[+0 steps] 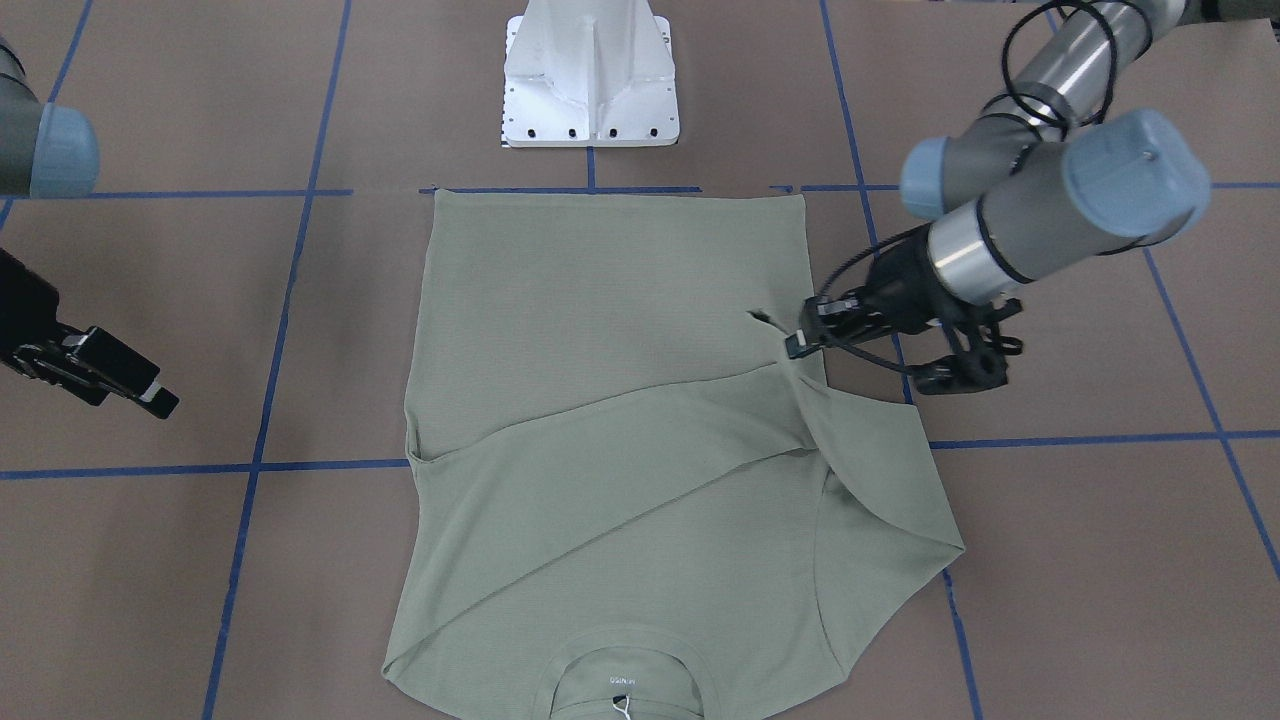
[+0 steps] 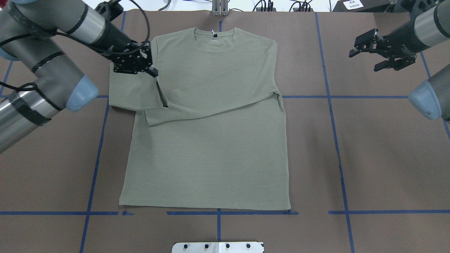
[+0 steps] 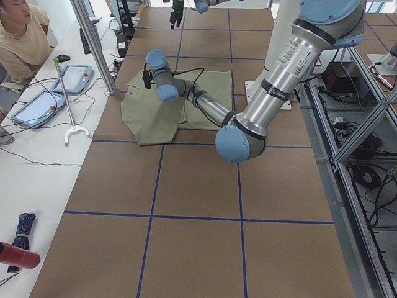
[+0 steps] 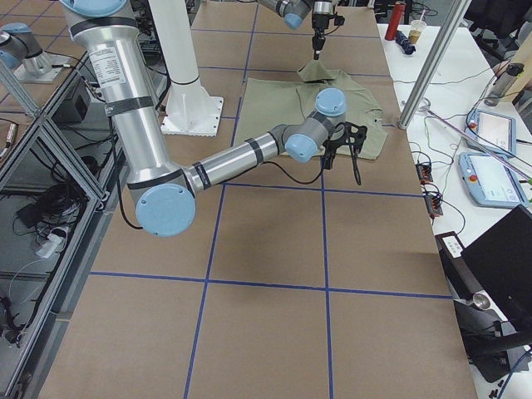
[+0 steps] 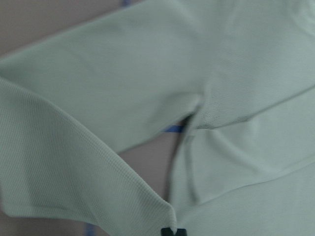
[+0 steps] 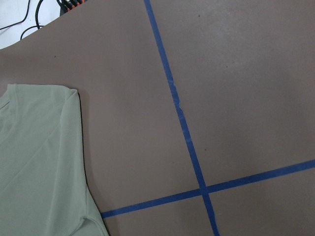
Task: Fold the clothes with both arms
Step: 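Grasp the sleeve cuff with the left gripper and carry it across the shirt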
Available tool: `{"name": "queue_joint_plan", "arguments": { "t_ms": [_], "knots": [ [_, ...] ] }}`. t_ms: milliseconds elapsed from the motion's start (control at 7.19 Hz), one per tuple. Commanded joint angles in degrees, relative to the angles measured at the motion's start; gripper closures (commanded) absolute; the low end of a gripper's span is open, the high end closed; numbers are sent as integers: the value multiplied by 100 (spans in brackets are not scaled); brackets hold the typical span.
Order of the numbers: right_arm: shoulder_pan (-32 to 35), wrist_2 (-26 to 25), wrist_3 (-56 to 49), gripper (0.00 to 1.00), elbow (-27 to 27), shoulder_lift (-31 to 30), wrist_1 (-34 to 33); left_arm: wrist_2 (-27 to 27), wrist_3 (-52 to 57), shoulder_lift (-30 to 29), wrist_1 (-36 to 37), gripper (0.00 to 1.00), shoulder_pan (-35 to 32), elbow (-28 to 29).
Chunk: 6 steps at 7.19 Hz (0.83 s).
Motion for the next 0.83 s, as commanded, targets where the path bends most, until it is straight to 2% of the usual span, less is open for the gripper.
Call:
{"name": "queue_joint_plan", "arguments": {
  "t_ms": [0,417,556,696],
  "knots": [
    [161,205,-21,1,7,-228,311,1456,-1154,-1943,8,100,946,1328],
    [188,216,-21,1,-28,-280,311,2743,-1229,-2679,-202,100,1906,2062],
    [188,207,-21,1,-37,-289,311,3017,-1229,-2795,-464,100,2083,2448],
    [188,189,-21,1,-37,-289,311,3185,-1229,-2770,-580,100,2172,2583]
  ]
}}
